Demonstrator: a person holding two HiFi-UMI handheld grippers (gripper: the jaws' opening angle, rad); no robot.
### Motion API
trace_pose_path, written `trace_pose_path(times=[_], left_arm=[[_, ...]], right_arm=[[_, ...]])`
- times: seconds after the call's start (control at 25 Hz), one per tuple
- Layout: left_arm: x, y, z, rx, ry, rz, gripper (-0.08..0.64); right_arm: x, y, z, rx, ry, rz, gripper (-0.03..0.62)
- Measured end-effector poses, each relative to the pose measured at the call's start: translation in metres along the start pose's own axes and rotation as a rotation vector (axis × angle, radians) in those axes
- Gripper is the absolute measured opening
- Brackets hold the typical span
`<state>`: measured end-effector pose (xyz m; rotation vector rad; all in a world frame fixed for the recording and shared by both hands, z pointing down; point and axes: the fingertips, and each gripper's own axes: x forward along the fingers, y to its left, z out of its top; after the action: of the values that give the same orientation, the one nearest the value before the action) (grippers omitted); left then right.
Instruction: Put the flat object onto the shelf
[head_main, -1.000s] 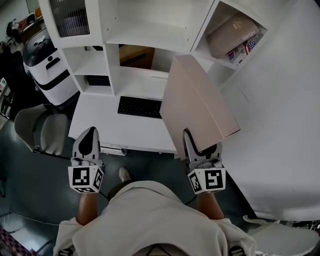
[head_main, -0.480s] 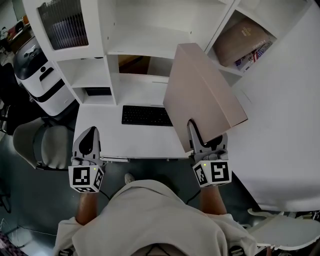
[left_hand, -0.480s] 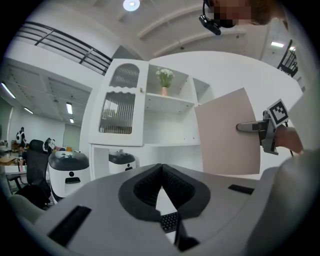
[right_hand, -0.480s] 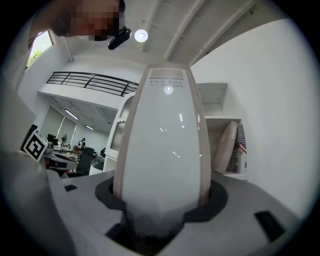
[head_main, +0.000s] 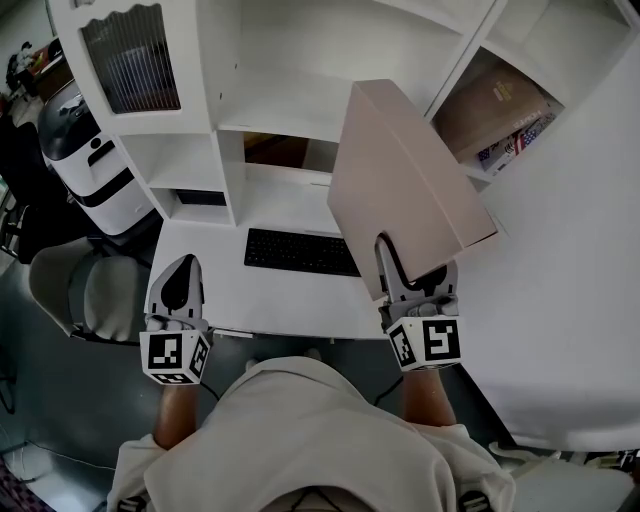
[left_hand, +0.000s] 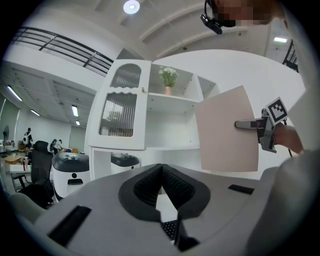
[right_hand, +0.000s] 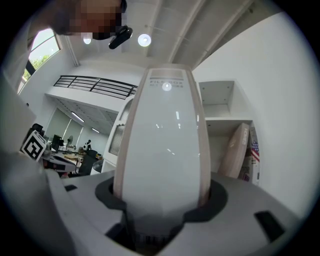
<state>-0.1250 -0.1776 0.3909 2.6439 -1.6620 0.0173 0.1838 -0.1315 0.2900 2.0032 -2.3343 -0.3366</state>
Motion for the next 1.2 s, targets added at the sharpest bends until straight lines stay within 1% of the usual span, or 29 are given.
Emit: trace_pose_path(times=[0.12, 0.32, 0.44, 0.68, 0.8, 0.96, 1.2], left_arm=[[0.007, -0.004, 0.002, 0.000, -0.005, 0.003, -0.008], [0.012, -0.003, 0.001, -0.008, 0.001, 0.012, -0.008], [0.015, -0.001, -0.001, -0.013, 0.000, 0.011, -0.008], [0.015, 0.007, -0.003, -0.028, -0.004, 0.009, -0.008], [0.015, 0.013, -0.005, -0.033, -0.005, 0.008, -0.008], [0.014, 0.019, -0.008, -0.041, -0.005, 0.007, -0.008], [0.011, 0.029, -0.009, -0.048, -0.009, 0.020, -0.008]], right_arm=[[0.012, -0.004, 0.011, -0.062, -0.013, 0.021, 0.285], [0.025, 0.001, 0.032, -0.226, -0.024, 0.046, 0.285], [0.031, 0.006, 0.043, -0.320, -0.015, 0.047, 0.285], [0.039, 0.022, 0.062, -0.568, 0.014, 0.070, 0.285], [0.045, 0.029, 0.072, -0.661, 0.009, 0.066, 0.285], [0.055, 0.040, 0.073, -0.809, 0.037, 0.059, 0.285], [0.076, 0.053, 0.061, -1.030, 0.087, 0.052, 0.284]])
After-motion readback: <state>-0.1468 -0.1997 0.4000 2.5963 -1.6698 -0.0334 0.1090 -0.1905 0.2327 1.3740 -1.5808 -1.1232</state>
